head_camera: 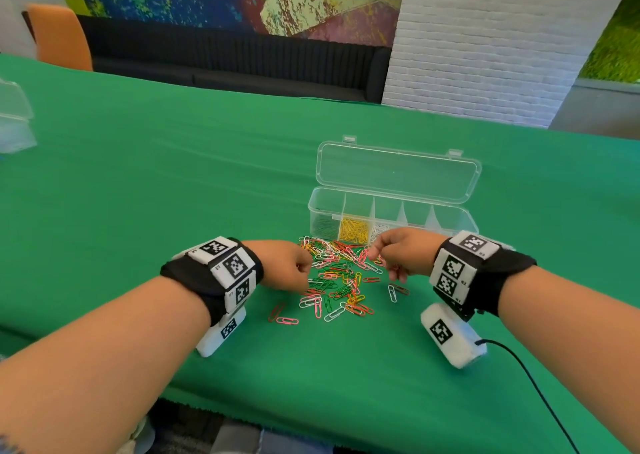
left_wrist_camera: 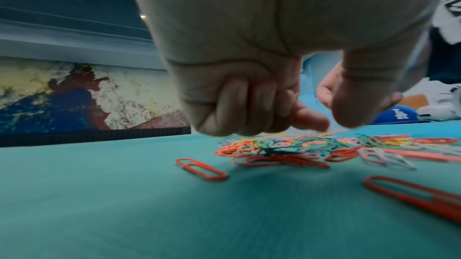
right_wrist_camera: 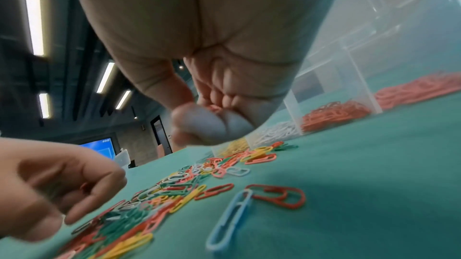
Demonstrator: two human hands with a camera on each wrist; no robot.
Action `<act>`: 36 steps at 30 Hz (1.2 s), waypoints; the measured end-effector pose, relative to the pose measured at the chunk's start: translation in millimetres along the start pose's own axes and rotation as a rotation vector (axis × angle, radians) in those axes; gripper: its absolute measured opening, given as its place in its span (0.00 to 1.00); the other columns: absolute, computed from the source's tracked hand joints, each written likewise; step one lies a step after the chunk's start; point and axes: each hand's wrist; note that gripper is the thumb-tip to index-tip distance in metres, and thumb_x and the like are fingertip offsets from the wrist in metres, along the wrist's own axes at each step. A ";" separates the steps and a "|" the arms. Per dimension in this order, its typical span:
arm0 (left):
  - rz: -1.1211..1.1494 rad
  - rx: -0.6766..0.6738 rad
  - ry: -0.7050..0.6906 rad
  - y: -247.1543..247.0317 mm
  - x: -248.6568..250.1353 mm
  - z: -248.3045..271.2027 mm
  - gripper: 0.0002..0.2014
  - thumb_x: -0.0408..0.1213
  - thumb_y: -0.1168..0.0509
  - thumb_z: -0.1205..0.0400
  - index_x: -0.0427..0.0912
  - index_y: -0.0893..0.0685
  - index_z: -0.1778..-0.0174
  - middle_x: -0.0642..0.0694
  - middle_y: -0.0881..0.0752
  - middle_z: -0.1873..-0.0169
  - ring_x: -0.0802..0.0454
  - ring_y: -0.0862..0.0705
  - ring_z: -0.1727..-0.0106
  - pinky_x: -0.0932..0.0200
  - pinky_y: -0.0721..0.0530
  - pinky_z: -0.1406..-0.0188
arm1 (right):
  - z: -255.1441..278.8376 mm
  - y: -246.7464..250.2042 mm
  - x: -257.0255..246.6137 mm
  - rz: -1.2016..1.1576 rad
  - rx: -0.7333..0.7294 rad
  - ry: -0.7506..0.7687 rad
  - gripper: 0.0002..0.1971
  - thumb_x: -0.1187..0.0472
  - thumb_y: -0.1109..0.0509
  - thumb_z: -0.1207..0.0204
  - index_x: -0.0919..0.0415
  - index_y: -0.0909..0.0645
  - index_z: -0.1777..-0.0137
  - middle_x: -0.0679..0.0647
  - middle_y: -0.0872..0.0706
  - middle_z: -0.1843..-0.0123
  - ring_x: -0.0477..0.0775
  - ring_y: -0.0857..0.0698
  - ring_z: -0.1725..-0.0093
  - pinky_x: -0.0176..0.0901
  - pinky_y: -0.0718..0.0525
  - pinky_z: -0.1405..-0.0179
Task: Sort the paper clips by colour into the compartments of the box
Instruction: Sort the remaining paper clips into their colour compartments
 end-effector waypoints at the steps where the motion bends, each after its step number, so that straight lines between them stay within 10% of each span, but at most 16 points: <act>1: -0.016 -0.004 -0.021 -0.7 1.8 1.0 0.07 0.39 0.39 0.23 0.49 0.27 0.67 0.52 0.25 0.69 0.52 0.28 0.66 0.61 0.27 0.64 | -1.4 -0.9 -0.3 -0.053 -0.005 -0.042 0.16 0.74 0.49 0.21 0.60 0.24 0.64 0.53 0.25 0.78 0.46 0.25 0.81 0.34 0.27 0.82; 7: -0.047 0.006 -0.060 0.1 3.1 4.0 0.01 0.41 0.36 0.23 0.52 0.22 0.60 0.56 0.24 0.69 0.55 0.25 0.66 0.62 0.26 0.63 | -1.8 -5.7 -11.8 -0.147 -0.053 -0.094 0.12 0.74 0.47 0.24 0.63 0.31 0.67 0.54 0.31 0.74 0.47 0.33 0.79 0.33 0.36 0.81; 16: -0.036 -0.002 -0.067 -3.9 -0.3 -3.9 0.13 0.51 0.26 0.29 0.51 0.21 0.58 0.56 0.25 0.68 0.59 0.26 0.67 0.60 0.27 0.63 | -10.3 -28.7 -17.3 0.593 -0.016 0.059 0.19 0.44 0.31 0.26 0.55 0.29 0.69 0.48 0.28 0.71 0.47 0.29 0.70 0.37 0.28 0.69; 36: -0.035 -0.008 -0.121 -4.3 0.4 -5.4 0.05 0.39 0.33 0.24 0.52 0.18 0.55 0.56 0.26 0.71 0.59 0.28 0.71 0.61 0.28 0.69 | -10.6 -27.3 -15.0 0.612 -0.048 0.133 0.07 0.55 0.27 0.27 0.54 0.21 0.62 0.44 0.24 0.69 0.41 0.28 0.71 0.31 0.29 0.72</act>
Point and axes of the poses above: each hand's wrist, its own z-axis away from the middle knuckle, its own y-axis out of the back of the hand, x = y × z
